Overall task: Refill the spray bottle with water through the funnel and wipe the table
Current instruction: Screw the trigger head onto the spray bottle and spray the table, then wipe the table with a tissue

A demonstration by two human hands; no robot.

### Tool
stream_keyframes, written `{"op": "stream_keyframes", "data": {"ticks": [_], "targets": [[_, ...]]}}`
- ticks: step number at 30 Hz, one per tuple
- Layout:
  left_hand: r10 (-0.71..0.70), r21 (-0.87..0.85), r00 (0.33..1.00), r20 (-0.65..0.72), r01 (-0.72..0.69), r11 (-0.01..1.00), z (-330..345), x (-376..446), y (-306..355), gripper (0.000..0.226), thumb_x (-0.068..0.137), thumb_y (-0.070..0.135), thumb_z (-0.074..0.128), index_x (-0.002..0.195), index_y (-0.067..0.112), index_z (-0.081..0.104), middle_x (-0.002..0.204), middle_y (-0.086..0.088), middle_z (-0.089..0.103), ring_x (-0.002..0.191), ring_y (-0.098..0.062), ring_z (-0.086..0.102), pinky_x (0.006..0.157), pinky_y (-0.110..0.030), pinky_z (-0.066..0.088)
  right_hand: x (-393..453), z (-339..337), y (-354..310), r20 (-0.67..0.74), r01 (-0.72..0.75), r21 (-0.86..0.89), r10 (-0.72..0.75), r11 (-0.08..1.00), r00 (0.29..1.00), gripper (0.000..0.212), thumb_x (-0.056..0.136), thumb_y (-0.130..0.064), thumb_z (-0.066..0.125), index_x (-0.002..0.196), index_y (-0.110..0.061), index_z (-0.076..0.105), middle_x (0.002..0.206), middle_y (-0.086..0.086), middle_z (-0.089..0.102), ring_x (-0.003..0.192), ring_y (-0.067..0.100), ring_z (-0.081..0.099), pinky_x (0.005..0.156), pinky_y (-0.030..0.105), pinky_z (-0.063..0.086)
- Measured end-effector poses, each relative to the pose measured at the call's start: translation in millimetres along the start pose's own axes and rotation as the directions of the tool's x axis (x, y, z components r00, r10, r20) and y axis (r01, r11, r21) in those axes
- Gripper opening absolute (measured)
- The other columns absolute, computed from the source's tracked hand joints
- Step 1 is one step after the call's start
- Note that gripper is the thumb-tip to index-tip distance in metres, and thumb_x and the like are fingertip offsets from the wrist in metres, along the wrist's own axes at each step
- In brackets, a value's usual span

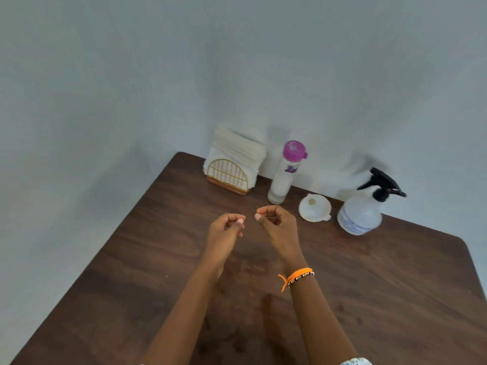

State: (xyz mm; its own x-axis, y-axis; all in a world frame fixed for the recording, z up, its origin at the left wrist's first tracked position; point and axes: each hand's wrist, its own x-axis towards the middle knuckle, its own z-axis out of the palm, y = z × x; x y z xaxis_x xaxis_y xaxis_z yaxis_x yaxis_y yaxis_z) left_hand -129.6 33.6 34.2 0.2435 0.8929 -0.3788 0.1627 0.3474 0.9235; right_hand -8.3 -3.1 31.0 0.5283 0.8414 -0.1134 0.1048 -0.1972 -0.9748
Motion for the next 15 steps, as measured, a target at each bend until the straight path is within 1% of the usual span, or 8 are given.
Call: {"op": "stream_keyframes", "data": {"ticks": [3, 7, 8, 9, 10, 11, 13, 15], "targets": [[0.004, -0.003, 0.999, -0.032, -0.004, 1.0, -22.9, 20.5, 6.5, 0.018, 0.091, 0.014, 0.051, 0.102, 0.017, 0.065, 0.094, -0.001, 0.065, 0.08, -0.01, 0.059, 0.068, -0.018, 0.044, 27.1, 23.8, -10.1, 0.015, 0.049, -0.059, -0.048, 0.997, 0.999, 0.01, 0.081, -0.005, 0.065, 0.084, -0.015, 0.067, 0.081, -0.003, 0.066, 0.073, 0.0, 0.057, 0.067, 0.007, 0.043], [0.0, -0.012, 0.999, -0.052, 0.0, 1.0, -43.9, 48.4, 14.7, 0.016, 0.091, 0.014, 0.052, 0.099, 0.02, 0.065, 0.093, 0.0, 0.064, 0.079, -0.009, 0.058, 0.071, -0.019, 0.045, 70.2, 49.5, -15.7, 0.024, 0.133, -0.227, -0.13, 0.965, 0.991, 0.018, 0.084, -0.004, 0.06, 0.1, -0.012, 0.065, 0.101, 0.001, 0.062, 0.089, 0.009, 0.058, 0.075, 0.003, 0.04], [-0.003, -0.016, 0.999, -0.05, 0.003, 1.0, -46.8, 55.1, 16.3, 0.016, 0.091, 0.014, 0.052, 0.099, 0.02, 0.065, 0.093, 0.001, 0.064, 0.079, -0.009, 0.058, 0.072, -0.019, 0.046, 81.8, 54.2, -13.5, 0.02, 0.16, -0.304, -0.162, 0.939, 0.987, 0.021, 0.084, -0.004, 0.059, 0.103, -0.013, 0.064, 0.106, 0.0, 0.059, 0.096, 0.013, 0.056, 0.082, 0.008, 0.041], [-0.007, -0.016, 0.999, -0.048, 0.007, 1.0, -49.3, 61.6, 17.5, 0.015, 0.091, 0.015, 0.052, 0.099, 0.021, 0.064, 0.093, 0.001, 0.064, 0.079, -0.009, 0.058, 0.074, -0.02, 0.046, 93.4, 58.4, -10.4, 0.024, 0.188, -0.388, -0.194, 0.902, 0.981, 0.024, 0.084, -0.003, 0.058, 0.106, -0.012, 0.063, 0.111, 0.002, 0.056, 0.103, 0.018, 0.054, 0.092, 0.019, 0.042], [-0.01, -0.014, 0.999, -0.043, 0.009, 1.0, -51.3, 67.5, 18.6, 0.015, 0.091, 0.015, 0.053, 0.098, 0.021, 0.064, 0.092, 0.001, 0.064, 0.079, -0.009, 0.058, 0.076, -0.021, 0.046, 104.5, 61.9, -6.7, 0.032, 0.199, -0.469, -0.209, 0.86, 0.977, 0.026, 0.085, -0.002, 0.057, 0.109, -0.011, 0.062, 0.118, 0.006, 0.053, 0.111, 0.024, 0.05, 0.099, 0.03, 0.038], [-0.011, -0.008, 0.999, -0.036, 0.011, 1.0, -52.5, 73.1, 19.1, 0.014, 0.091, 0.016, 0.053, 0.099, 0.021, 0.064, 0.092, 0.002, 0.064, 0.079, -0.009, 0.058, 0.077, -0.022, 0.047, 113.6, 64.4, -3.9, 0.036, 0.184, -0.54, -0.196, 0.821, 0.98, 0.029, 0.085, -0.002, 0.055, 0.113, -0.009, 0.061, 0.127, 0.009, 0.049, 0.118, 0.028, 0.045, 0.103, 0.033, 0.032], [-0.013, 0.006, 1.0, -0.02, 0.013, 1.0, -53.4, 82.2, 19.7, 0.013, 0.092, 0.019, 0.053, 0.099, 0.021, 0.063, 0.09, 0.003, 0.064, 0.079, -0.008, 0.058, 0.076, -0.021, 0.047, 127.8, 66.4, 2.1, 0.028, 0.146, -0.654, -0.168, 0.743, 0.985, 0.035, 0.086, -0.001, 0.052, 0.121, -0.006, 0.056, 0.137, 0.013, 0.039, 0.124, 0.033, 0.035, 0.101, 0.029, 0.021], [-0.018, 0.01, 1.0, -0.002, 0.018, 1.0, -52.3, 88.7, 20.3, 0.012, 0.092, 0.02, 0.053, 0.098, 0.021, 0.063, 0.089, 0.003, 0.063, 0.079, -0.008, 0.058, 0.073, -0.02, 0.046, 136.1, 65.7, 5.9, 0.013, 0.125, -0.735, -0.17, 0.666, 0.985, 0.038, 0.086, 0.001, 0.048, 0.123, -0.005, 0.054, 0.138, 0.013, 0.038, 0.124, 0.035, 0.032, 0.099, 0.028, 0.021]]}}
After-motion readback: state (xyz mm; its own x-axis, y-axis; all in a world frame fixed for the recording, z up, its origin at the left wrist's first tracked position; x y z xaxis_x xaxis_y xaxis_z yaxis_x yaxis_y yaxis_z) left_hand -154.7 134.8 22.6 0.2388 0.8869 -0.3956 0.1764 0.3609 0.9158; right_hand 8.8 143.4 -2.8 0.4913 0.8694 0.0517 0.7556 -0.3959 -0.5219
